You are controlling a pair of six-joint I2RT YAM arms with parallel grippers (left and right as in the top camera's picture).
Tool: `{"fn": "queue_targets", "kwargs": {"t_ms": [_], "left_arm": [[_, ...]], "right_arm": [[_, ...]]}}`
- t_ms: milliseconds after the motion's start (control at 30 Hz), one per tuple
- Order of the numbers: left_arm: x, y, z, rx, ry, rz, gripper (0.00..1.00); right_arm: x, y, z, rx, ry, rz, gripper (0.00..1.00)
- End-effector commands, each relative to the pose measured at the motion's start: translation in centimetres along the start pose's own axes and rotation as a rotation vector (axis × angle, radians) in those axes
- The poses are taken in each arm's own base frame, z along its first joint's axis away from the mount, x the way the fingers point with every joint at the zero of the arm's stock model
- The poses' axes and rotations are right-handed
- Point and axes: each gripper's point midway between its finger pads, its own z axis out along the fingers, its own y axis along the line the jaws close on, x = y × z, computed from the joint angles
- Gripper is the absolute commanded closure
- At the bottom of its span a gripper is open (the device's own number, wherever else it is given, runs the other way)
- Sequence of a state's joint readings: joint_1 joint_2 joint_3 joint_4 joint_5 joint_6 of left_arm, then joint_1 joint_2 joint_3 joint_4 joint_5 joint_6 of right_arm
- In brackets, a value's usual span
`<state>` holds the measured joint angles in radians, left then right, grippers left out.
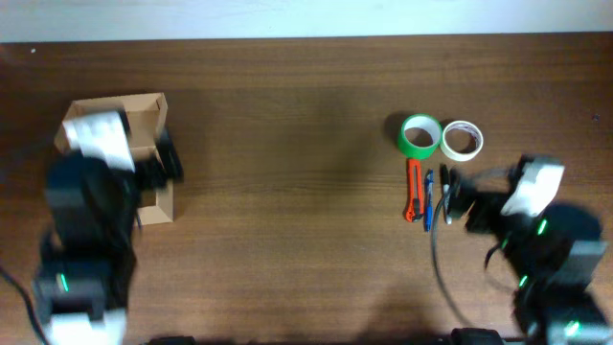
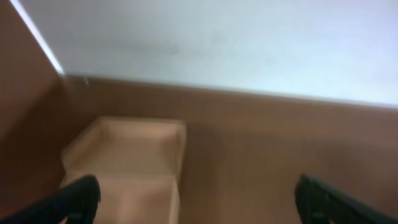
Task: Pack container
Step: 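Move the left gripper to the cardboard box's near wall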
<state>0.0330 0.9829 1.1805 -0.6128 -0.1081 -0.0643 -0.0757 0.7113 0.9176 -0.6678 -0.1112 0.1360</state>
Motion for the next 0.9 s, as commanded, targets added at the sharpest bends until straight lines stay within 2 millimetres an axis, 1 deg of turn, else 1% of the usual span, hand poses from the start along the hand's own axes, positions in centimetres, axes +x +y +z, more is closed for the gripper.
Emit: {"fn": "queue_targets", "kwargs": {"t_ms": [0, 33, 100, 167, 233, 267, 400, 500, 633, 700, 733, 767, 800, 867], "left_arm": [[-4.2, 0.4, 2.5, 0.004, 0.098, 0.013, 0.00], [-4.8, 0.5, 3.2, 0.013, 0.136, 0.007, 0.00], [-5.3, 0.5, 4.3, 0.026, 0.199, -0.002, 0.00], [-4.9, 0.7, 5.4, 0.024, 0.260, -0.005, 0.00], [-4.3, 1.1, 6.4, 0.008, 0.303, -0.006, 0.00], [-3.5, 1.1, 6.7, 0.006, 0.334, -0.005, 0.00], [-0.1, 1.3, 7.5, 0.000, 0.472, 0.020, 0.00], [2.8, 2.4, 7.9, -0.055, 0.598, 0.049, 0.00], [7.5, 3.0, 8.3, -0.078, 0.814, 0.062, 0.00], [9.5, 3.2, 9.0, -0.081, 0.896, 0.061, 0.00], [10.7, 3.3, 9.6, -0.081, 0.943, 0.062, 0.00], [11.5, 3.3, 10.0, -0.081, 0.973, 0.063, 0.00], [12.6, 3.2, 10.6, -0.072, 1.016, 0.071, 0.03], [14.2, 2.7, 11.4, -0.028, 1.073, 0.081, 0.08]], "right_arm": [[-4.6, -3.3, 0.3, 0.159, 0.072, -0.067, 0.01], [-5.2, -3.8, 0.4, 0.175, 0.101, -0.058, 0.01], [-6.0, -5.1, 0.7, 0.207, 0.167, -0.048, 0.01], [-5.9, -6.8, 1.2, 0.246, 0.241, -0.008, 0.01], [-5.2, -8.3, 2.0, 0.265, 0.319, 0.039, 0.01], [-4.4, -9.0, 2.6, 0.263, 0.363, 0.070, 0.01], [-1.0, -10.8, 4.8, 0.218, 0.515, 0.192, 0.01], [1.1, -11.6, 6.0, 0.188, 0.606, 0.265, 0.01], [3.4, -12.2, 7.2, 0.176, 0.704, 0.316, 0.01], [3.9, -12.4, 7.7, 0.174, 0.726, 0.325, 0.01], [4.1, -12.5, 7.8, 0.174, 0.733, 0.327, 0.01], [4.2, -12.5, 7.9, 0.173, 0.739, 0.328, 0.01], [4.3, -12.6, 8.0, 0.173, 0.741, 0.329, 0.01], [4.3, -12.6, 8.0, 0.173, 0.741, 0.328, 0.01]]}}
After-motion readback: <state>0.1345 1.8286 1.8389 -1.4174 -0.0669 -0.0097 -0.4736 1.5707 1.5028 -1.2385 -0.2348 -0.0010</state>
